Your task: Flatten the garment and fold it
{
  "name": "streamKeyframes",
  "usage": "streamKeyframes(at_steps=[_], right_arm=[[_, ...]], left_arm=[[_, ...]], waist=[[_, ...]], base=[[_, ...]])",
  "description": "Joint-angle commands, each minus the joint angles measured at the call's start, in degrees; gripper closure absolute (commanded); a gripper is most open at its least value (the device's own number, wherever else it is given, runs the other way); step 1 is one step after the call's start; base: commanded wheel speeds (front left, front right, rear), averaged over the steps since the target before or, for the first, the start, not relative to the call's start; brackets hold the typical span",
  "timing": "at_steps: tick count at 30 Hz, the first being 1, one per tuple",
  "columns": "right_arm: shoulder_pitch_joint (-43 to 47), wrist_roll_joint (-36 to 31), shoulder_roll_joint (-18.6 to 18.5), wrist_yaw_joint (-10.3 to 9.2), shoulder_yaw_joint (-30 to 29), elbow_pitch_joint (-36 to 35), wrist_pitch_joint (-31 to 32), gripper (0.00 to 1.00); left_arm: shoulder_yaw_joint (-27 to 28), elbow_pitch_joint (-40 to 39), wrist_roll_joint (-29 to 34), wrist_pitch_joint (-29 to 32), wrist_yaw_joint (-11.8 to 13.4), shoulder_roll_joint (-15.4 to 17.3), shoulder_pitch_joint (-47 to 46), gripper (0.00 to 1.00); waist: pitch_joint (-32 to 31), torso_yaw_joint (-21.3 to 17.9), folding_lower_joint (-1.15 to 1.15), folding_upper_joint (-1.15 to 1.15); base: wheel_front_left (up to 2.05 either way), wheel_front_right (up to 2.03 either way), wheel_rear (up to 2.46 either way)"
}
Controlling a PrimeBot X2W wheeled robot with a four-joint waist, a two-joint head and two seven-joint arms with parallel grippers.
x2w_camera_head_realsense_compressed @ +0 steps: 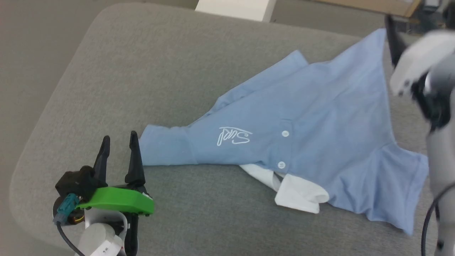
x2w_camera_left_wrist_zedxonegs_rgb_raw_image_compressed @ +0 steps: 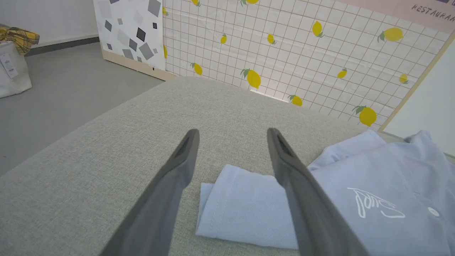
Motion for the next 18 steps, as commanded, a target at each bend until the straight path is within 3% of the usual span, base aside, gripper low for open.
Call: streamKeyframes(at_steps=[1, 10, 18], right_arm=[[3.6, 1.0, 0.0, -0.11, 0.1, -1.4, -1.5, 0.00], [24.4, 5.0, 3.2, -0.11, -6.6, -11.8, -5.0, 0.00], [37.6, 5.5, 7.6, -0.11, -11.0, -20.4, -3.4, 0.00]], left_arm=[[0.1, 0.1, 0.8, 0.7, 0.5, 0.6, 0.9, 0.00], [0.3, -1.1, 0.8, 7.1, 3.2, 1.3, 4.6, 0.00], [0.3, 0.5, -0.3, 17.4, 6.7, 1.5, 6.2, 0.00]], waist=[[-3.6, -3.2, -0.01, 0.00], [-7.2, -5.4, -0.01, 0.00], [-7.6, -6.4, -0.01, 0.00]], base=[[0.00, 0.00, 0.00], [0.00, 0.00, 0.00], [0.00, 0.00, 0.00]])
